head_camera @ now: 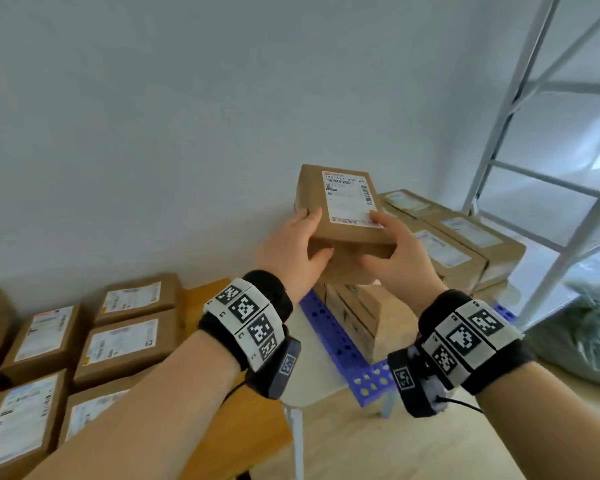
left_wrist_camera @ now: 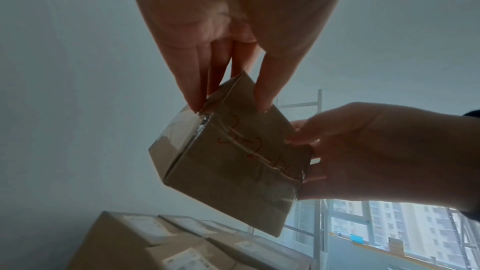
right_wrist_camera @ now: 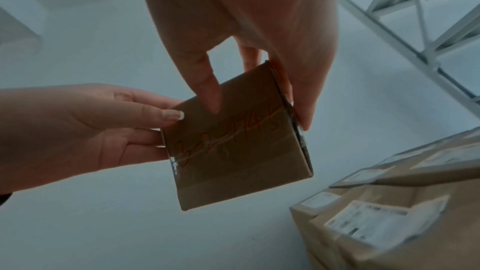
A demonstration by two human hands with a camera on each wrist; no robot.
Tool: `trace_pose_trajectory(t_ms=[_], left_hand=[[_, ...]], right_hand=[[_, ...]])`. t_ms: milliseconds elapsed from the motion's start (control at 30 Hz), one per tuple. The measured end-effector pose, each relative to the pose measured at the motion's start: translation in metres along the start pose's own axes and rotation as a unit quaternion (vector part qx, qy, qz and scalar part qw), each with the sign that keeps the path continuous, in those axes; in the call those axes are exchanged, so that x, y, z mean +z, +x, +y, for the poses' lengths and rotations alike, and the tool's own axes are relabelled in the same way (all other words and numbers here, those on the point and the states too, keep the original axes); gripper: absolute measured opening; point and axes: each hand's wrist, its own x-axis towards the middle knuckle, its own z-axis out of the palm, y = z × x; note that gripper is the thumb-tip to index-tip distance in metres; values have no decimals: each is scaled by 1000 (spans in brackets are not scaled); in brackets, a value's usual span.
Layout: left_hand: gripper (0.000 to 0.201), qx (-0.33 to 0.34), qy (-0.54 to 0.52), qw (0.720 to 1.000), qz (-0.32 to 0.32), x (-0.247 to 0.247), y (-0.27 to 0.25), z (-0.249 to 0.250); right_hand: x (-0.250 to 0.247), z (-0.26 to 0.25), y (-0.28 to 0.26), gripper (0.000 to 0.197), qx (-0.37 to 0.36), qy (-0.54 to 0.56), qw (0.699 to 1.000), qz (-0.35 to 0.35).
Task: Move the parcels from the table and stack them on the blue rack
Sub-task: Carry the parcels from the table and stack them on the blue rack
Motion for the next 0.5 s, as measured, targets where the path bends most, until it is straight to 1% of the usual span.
trace_pose_trajectory(t_ms=[100, 167, 300, 500], left_hand=[[67, 12, -9, 1000, -15, 19, 28, 18], [65, 19, -10, 1000, -21, 30, 49, 27], [45, 29, -15, 999, -19, 55, 107, 36], [39, 13, -28, 999, -25, 94, 206, 40]], right_hand=[[-28, 12, 21, 60, 32, 36, 999, 15], [-43, 20, 41, 55, 43, 37, 998, 22], [-67, 39, 102, 48, 52, 16, 998, 30], [-94, 69, 195, 39, 62, -16, 997, 32]])
